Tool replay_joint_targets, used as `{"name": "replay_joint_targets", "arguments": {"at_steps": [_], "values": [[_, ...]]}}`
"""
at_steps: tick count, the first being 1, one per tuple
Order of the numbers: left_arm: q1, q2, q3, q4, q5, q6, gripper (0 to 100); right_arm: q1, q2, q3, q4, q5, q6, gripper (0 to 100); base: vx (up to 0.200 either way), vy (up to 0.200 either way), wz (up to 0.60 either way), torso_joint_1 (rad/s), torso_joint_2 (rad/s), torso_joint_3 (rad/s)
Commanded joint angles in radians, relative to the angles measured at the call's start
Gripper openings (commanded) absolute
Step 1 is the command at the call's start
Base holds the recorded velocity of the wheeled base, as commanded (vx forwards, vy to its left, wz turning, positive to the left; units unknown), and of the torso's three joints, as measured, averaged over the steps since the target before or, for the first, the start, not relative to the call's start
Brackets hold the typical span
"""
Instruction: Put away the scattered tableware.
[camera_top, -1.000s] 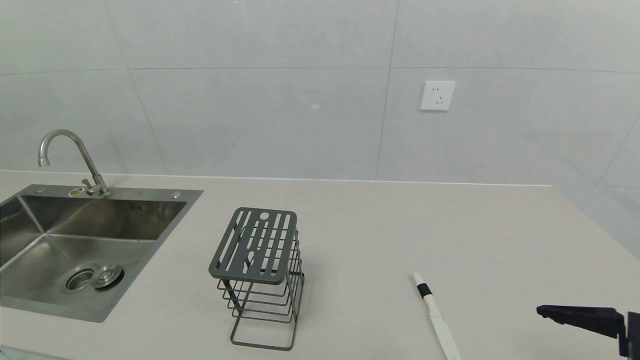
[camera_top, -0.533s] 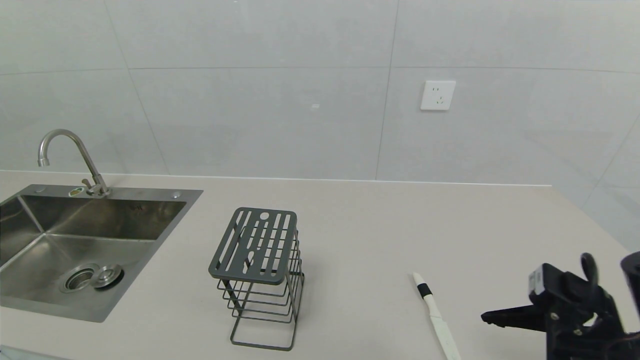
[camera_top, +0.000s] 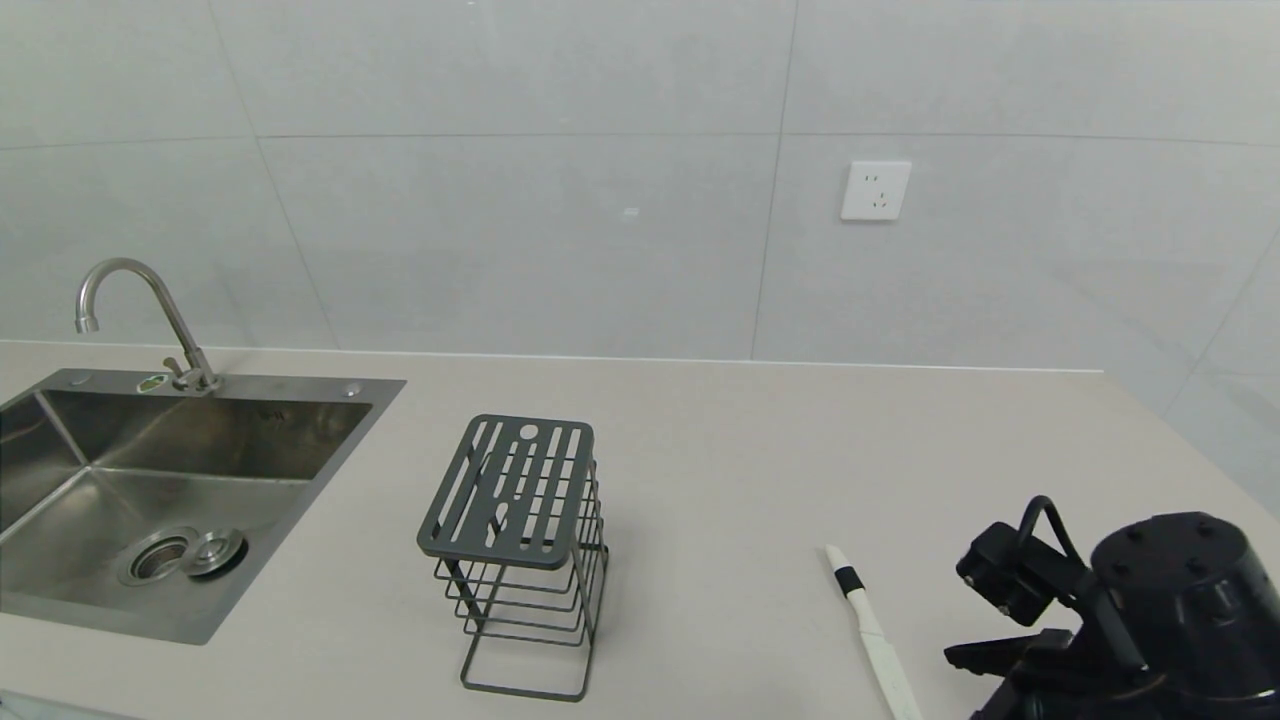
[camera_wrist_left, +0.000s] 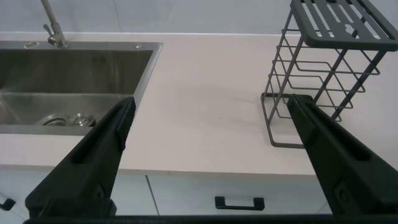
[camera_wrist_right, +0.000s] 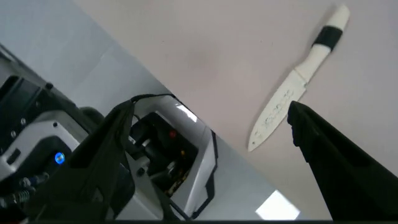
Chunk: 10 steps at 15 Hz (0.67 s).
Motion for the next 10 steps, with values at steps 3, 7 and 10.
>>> {"name": "replay_joint_targets", "arguments": {"at_steps": [3, 7, 10], "values": [[0.0, 0.001, 0.0, 0.0, 0.0, 0.0, 100, 0.008, 0.123, -0.016, 0.0, -0.07, 0.063, 100, 0.0, 0.0, 0.0, 0.0, 0.0, 0.0], [0.0, 0.001, 0.0, 0.0, 0.0, 0.0, 100, 0.008, 0.204, -0.03, -0.003, -0.135, 0.063, 100, 0.0, 0.0, 0.0, 0.0, 0.0, 0.0], [0.0, 0.001, 0.0, 0.0, 0.0, 0.0, 100, 0.003, 0.242, -0.045, -0.009, -0.152, 0.06, 100, 0.0, 0.0, 0.0, 0.0, 0.0, 0.0]]}}
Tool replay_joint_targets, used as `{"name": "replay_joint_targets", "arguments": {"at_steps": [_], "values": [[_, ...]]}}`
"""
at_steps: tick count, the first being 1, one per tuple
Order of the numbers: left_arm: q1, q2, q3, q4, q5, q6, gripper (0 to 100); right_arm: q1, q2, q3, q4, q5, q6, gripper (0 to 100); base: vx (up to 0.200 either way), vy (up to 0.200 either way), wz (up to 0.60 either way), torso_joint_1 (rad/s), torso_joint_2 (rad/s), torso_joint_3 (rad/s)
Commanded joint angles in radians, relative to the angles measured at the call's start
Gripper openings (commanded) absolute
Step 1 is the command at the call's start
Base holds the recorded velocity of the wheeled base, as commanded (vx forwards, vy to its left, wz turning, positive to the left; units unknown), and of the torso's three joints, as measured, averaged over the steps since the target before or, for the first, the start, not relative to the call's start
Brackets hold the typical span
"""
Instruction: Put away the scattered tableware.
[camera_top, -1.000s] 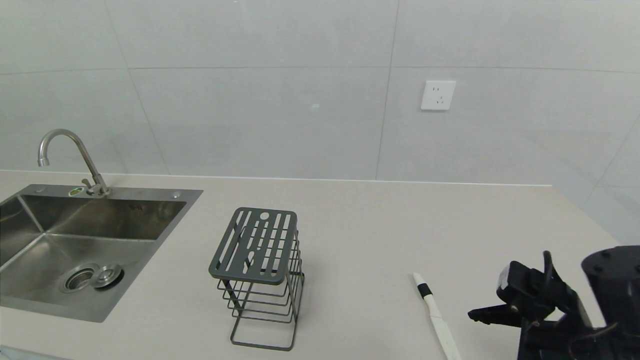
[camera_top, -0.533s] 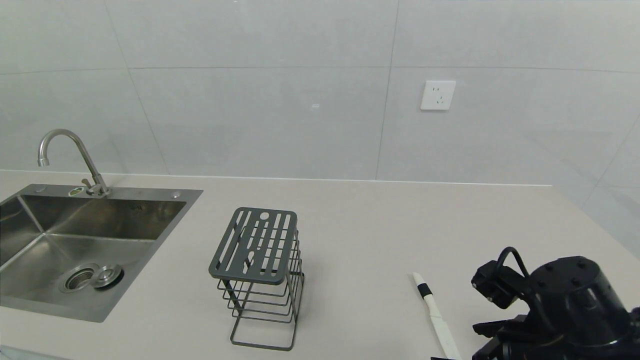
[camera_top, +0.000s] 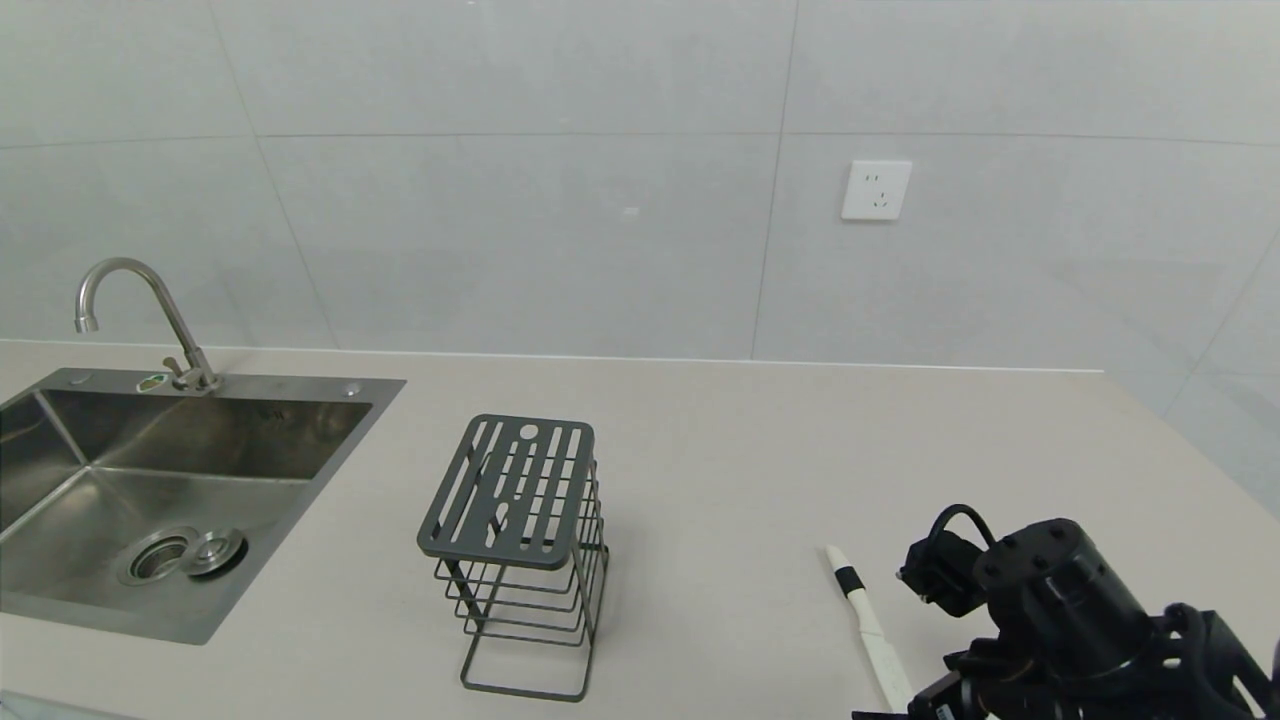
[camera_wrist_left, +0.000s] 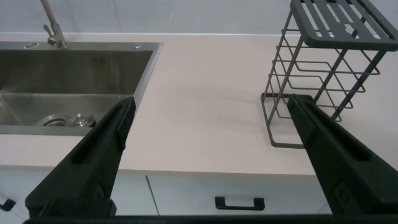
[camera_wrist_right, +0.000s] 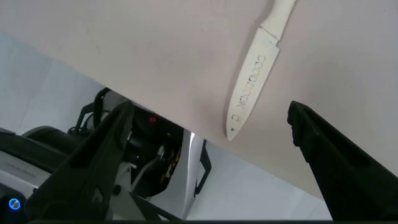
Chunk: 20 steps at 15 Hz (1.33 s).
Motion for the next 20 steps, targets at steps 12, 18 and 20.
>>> {"name": "replay_joint_targets", "arguments": {"at_steps": [12, 18, 20], "values": [[0.0, 0.001, 0.0, 0.0, 0.0, 0.0, 100, -0.108, 0.205, -0.018, -0.166, -0.031, -0.008, 100, 0.0, 0.0, 0.0, 0.0, 0.0, 0.0], [0.0, 0.001, 0.0, 0.0, 0.0, 0.0, 100, -0.155, 0.291, -0.038, -0.258, -0.032, -0.012, 100, 0.0, 0.0, 0.0, 0.0, 0.0, 0.0], [0.0, 0.001, 0.0, 0.0, 0.0, 0.0, 100, -0.152, 0.329, -0.029, -0.27, -0.043, -0.012, 100, 0.0, 0.0, 0.0, 0.0, 0.0, 0.0]]}}
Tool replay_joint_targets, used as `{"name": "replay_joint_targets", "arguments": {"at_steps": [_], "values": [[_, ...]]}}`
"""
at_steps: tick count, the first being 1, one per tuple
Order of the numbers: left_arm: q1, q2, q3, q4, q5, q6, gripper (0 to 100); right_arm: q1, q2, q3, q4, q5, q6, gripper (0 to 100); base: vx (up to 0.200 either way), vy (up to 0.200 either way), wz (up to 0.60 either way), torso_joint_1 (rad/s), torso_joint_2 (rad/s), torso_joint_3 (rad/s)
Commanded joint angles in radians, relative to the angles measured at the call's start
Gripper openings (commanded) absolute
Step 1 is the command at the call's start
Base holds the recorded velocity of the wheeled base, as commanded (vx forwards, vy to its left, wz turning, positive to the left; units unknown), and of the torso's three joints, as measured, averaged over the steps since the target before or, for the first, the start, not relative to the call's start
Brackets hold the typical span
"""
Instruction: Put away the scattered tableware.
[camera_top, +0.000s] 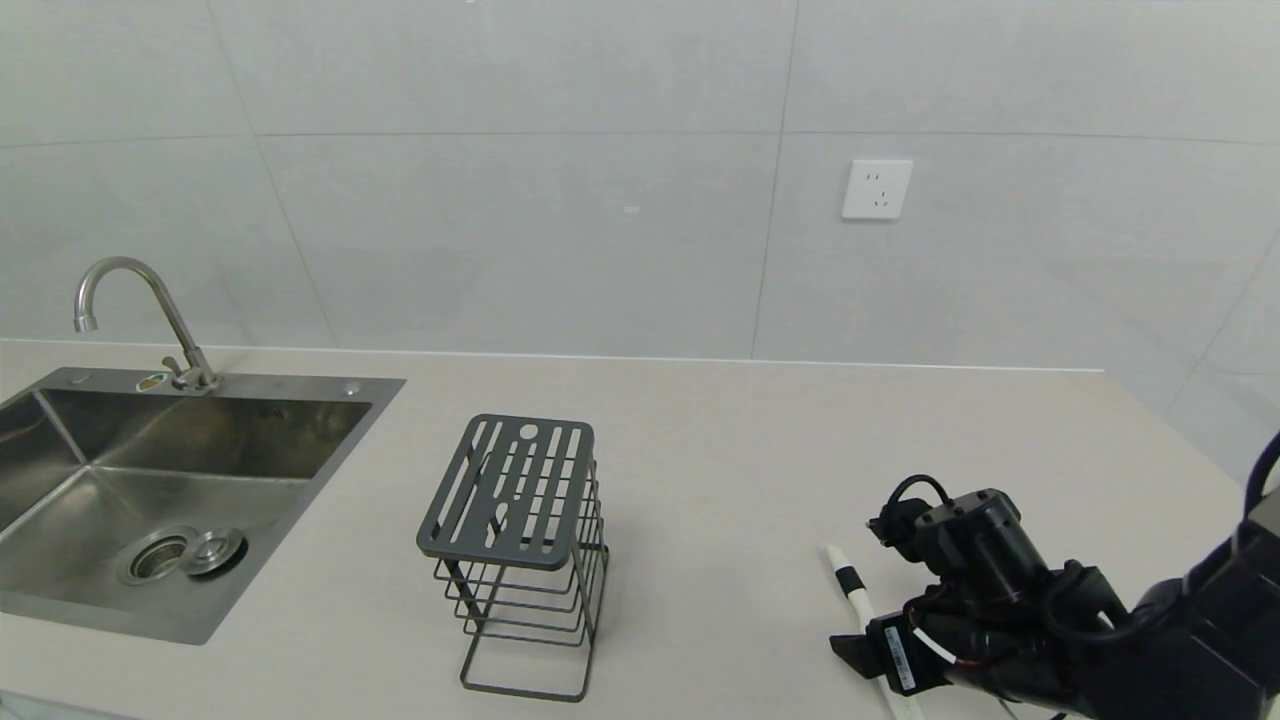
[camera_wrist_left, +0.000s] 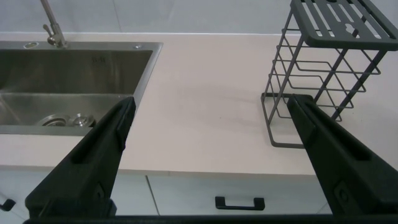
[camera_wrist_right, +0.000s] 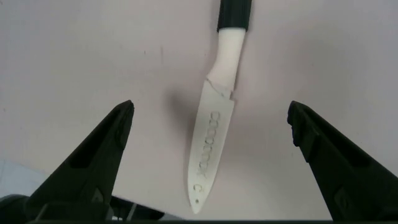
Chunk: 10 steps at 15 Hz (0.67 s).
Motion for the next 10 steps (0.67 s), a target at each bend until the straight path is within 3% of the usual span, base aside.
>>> {"name": "replay_joint_targets", "arguments": {"at_steps": [1, 10], "values": [[0.0, 0.001, 0.0, 0.0, 0.0, 0.0, 100, 0.001, 0.048, 0.005, -0.003, -0.003, 0.0, 100, 0.0, 0.0, 0.0, 0.0, 0.0, 0.0], [0.0, 0.001, 0.0, 0.0, 0.0, 0.0, 100, 0.004, 0.092, -0.018, -0.015, -0.032, 0.0, 100, 0.0, 0.0, 0.0, 0.0, 0.0, 0.0]]}}
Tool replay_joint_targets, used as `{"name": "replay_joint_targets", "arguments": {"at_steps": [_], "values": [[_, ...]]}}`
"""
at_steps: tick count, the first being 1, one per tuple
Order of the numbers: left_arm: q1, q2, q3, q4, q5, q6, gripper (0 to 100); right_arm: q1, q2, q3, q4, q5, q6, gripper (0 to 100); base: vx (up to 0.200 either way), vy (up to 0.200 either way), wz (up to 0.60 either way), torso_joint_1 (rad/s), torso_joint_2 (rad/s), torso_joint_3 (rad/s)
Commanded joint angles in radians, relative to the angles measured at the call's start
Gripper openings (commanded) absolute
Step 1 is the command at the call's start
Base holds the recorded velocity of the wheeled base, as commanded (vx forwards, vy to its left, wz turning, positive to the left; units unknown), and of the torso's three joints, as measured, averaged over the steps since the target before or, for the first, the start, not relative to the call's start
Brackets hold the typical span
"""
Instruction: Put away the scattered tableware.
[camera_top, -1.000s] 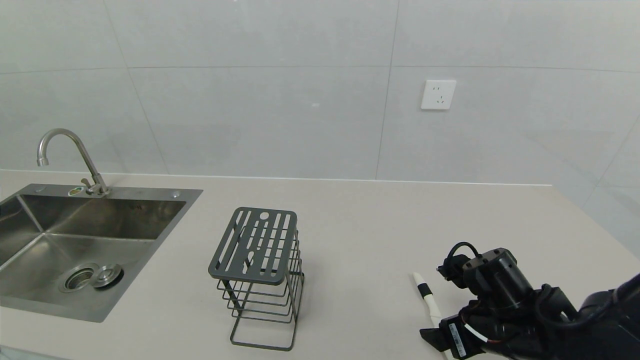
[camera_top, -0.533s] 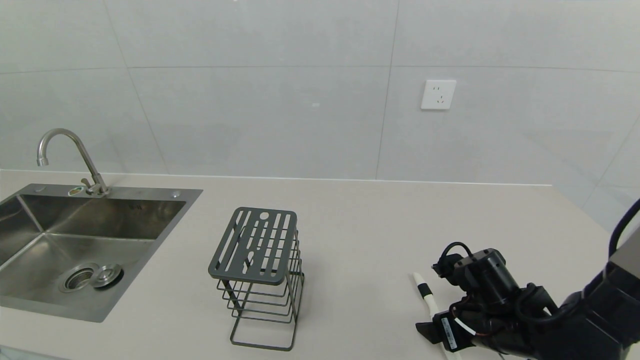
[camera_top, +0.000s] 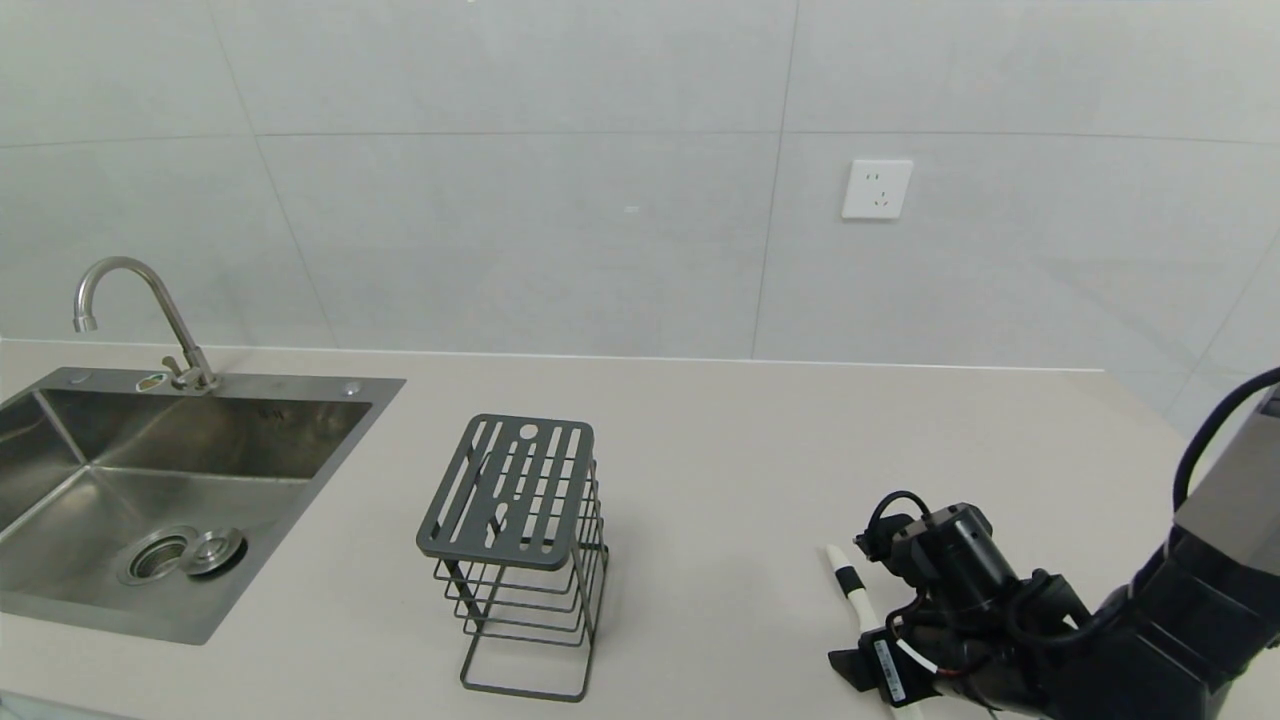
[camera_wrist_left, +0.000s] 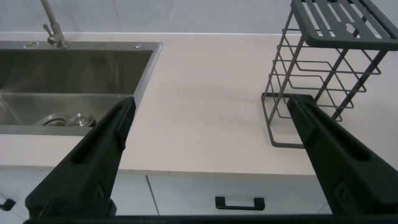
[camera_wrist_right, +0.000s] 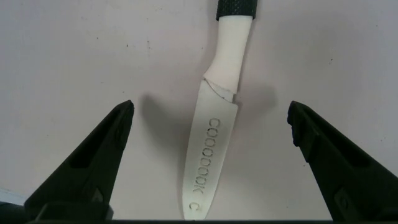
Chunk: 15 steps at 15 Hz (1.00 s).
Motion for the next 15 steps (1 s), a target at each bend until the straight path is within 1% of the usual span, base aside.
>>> {"name": "replay_joint_targets", "arguments": {"at_steps": [1, 5, 9, 10, 15], "values": [[0.0, 0.001, 0.0, 0.0, 0.0, 0.0, 100, -0.002, 0.013, -0.011, 0.0, -0.003, 0.0, 100, 0.0, 0.0, 0.0, 0.0, 0.0, 0.0], [0.0, 0.001, 0.0, 0.0, 0.0, 0.0, 100, -0.002, 0.027, -0.046, 0.0, -0.004, 0.0, 100, 0.0, 0.0, 0.0, 0.0, 0.0, 0.0], [0.0, 0.001, 0.0, 0.0, 0.0, 0.0, 100, 0.013, 0.053, -0.043, 0.0, -0.004, 0.0, 100, 0.0, 0.0, 0.0, 0.0, 0.0, 0.0], [0.0, 0.001, 0.0, 0.0, 0.0, 0.0, 100, 0.018, 0.053, -0.037, 0.0, -0.004, 0.0, 0, 0.0, 0.0, 0.0, 0.0, 0.0, 0.0], [0.0, 0.001, 0.0, 0.0, 0.0, 0.0, 100, 0.03, 0.075, 0.009, 0.0, -0.004, 0.002, 0, 0.0, 0.0, 0.0, 0.0, 0.0, 0.0]]}}
